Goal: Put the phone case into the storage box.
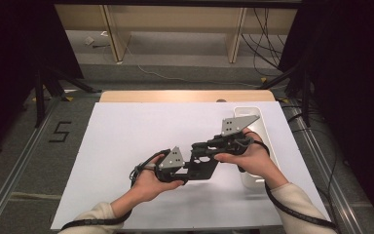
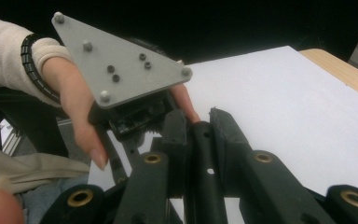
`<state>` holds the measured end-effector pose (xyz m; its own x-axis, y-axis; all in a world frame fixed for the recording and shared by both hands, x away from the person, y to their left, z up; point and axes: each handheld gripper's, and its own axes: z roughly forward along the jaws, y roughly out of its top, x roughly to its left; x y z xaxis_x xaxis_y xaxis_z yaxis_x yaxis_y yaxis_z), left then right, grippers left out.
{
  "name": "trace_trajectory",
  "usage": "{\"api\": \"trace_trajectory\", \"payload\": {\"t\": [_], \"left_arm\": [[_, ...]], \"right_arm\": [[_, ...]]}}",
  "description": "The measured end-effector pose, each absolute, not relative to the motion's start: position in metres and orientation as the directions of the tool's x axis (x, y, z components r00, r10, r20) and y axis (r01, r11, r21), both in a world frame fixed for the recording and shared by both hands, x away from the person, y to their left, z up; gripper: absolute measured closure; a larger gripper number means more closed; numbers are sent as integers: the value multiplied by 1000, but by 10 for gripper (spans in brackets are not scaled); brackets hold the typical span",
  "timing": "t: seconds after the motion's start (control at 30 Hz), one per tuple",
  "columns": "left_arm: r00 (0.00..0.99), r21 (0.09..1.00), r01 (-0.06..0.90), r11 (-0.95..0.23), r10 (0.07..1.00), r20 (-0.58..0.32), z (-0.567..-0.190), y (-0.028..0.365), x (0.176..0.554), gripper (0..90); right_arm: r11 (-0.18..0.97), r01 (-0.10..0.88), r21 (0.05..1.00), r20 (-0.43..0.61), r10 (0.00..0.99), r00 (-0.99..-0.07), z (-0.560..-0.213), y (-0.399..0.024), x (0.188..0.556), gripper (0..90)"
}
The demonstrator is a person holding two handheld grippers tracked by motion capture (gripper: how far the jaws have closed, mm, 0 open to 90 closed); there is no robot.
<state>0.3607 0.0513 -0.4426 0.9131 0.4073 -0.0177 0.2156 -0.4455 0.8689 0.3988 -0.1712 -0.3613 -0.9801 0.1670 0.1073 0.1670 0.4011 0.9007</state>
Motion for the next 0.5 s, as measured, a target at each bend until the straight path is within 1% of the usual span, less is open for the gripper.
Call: {"api": "trace_trajectory", "payload": {"t": [0.1, 0.2, 0.33, 0.5], "left_arm": [[910, 864, 224, -451, 414, -20, -441, 53, 362, 748], [913, 862, 249, -442, 403, -57, -440, 55, 362, 778], [908, 862, 261, -434, 414, -66, -438, 55, 361, 796], [899, 862, 274, -427, 431, -72, -437, 57, 362, 800]], "right_arm": [[400, 162, 902, 106, 160, -981, -361, -171, 399, 763], [396, 155, 905, 99, 158, -982, -361, -172, 399, 744], [392, 120, 912, 56, 169, -984, -360, -173, 400, 643], [368, 106, 924, 33, 200, -979, -360, -175, 401, 518]]}}
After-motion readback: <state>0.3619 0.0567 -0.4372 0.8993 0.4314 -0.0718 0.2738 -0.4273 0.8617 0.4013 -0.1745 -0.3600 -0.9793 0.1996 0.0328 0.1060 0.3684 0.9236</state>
